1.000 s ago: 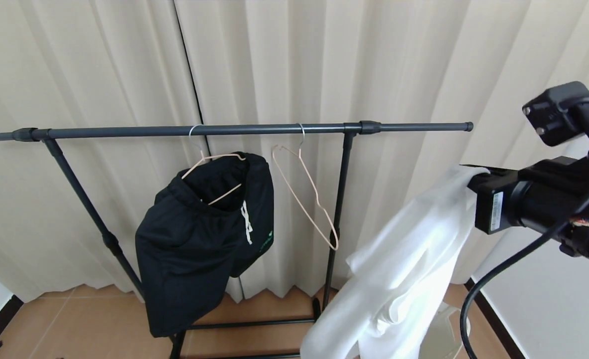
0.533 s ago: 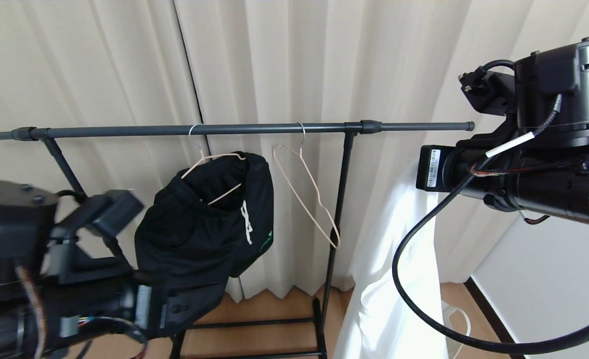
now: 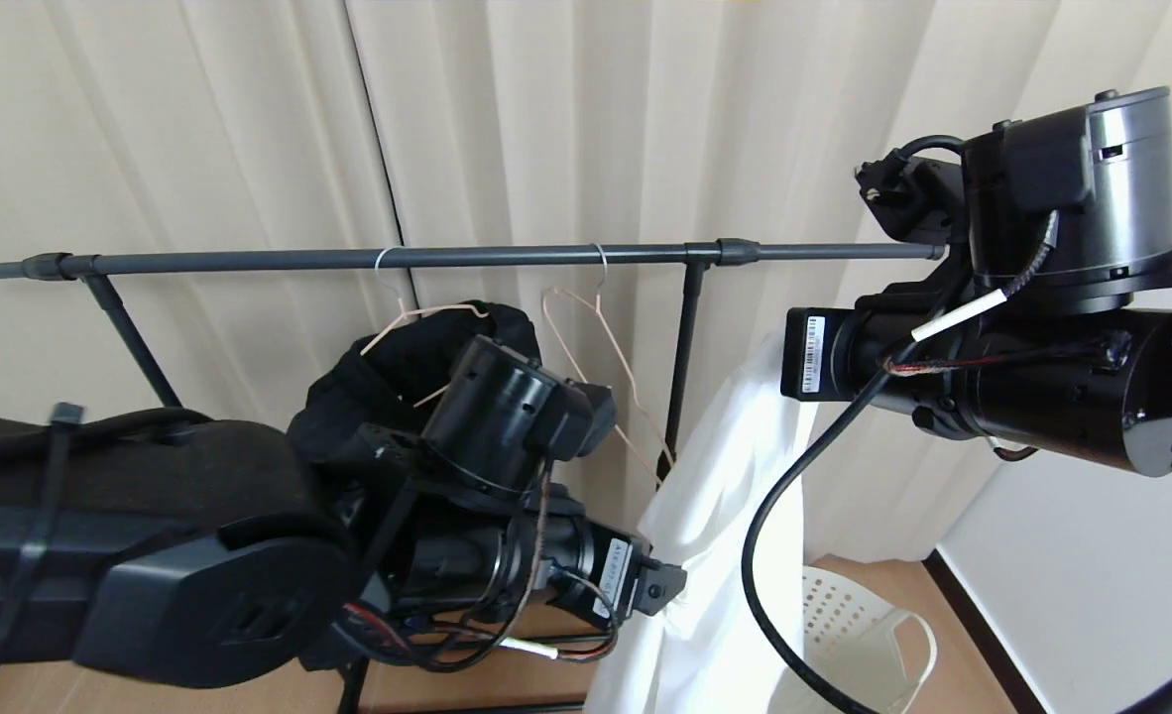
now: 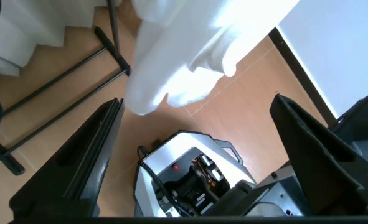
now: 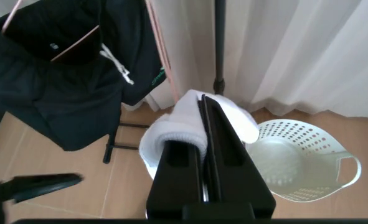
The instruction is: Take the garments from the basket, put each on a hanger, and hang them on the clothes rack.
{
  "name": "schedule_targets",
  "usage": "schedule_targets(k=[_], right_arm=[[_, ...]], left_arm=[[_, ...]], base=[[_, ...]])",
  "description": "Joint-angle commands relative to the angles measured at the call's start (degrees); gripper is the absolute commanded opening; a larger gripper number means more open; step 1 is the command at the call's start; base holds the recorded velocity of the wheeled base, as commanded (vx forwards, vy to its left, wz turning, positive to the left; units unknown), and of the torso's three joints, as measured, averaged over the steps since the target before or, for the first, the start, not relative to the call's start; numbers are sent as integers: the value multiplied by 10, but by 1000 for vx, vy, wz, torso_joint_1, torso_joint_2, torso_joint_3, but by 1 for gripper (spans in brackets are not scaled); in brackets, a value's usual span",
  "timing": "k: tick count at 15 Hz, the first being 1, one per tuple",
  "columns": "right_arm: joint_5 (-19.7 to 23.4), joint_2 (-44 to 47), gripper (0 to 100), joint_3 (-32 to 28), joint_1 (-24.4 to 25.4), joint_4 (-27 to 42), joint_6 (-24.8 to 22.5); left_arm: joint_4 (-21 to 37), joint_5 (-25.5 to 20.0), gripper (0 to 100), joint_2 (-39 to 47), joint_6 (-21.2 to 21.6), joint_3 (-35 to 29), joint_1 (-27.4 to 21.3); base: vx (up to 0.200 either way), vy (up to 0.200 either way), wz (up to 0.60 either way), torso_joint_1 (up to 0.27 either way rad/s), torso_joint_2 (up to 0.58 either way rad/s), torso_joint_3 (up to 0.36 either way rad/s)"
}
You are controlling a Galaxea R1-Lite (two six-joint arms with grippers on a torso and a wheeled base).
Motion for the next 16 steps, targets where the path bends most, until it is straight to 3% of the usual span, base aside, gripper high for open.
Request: schedule_targets(k=[1, 5, 12, 16], right_arm=[[0, -1, 0, 0, 8, 0, 0], [0, -8, 0, 2, 26, 1, 0], [-1, -34, 0, 17, 48, 7, -2], [-2, -42, 0, 23, 59, 8, -3]], left_arm=[[-2, 1, 100, 61, 0, -31, -7], [-48, 6, 100, 99, -4, -50, -4], [-52, 7, 100, 108, -31, -77, 28], [-87, 3, 100, 110, -31, -70, 45]], base=[[0, 0, 0, 0, 0, 0], [0, 0, 0, 0, 0, 0], [0, 0, 0, 0, 0, 0], [0, 0, 0, 0, 0, 0]])
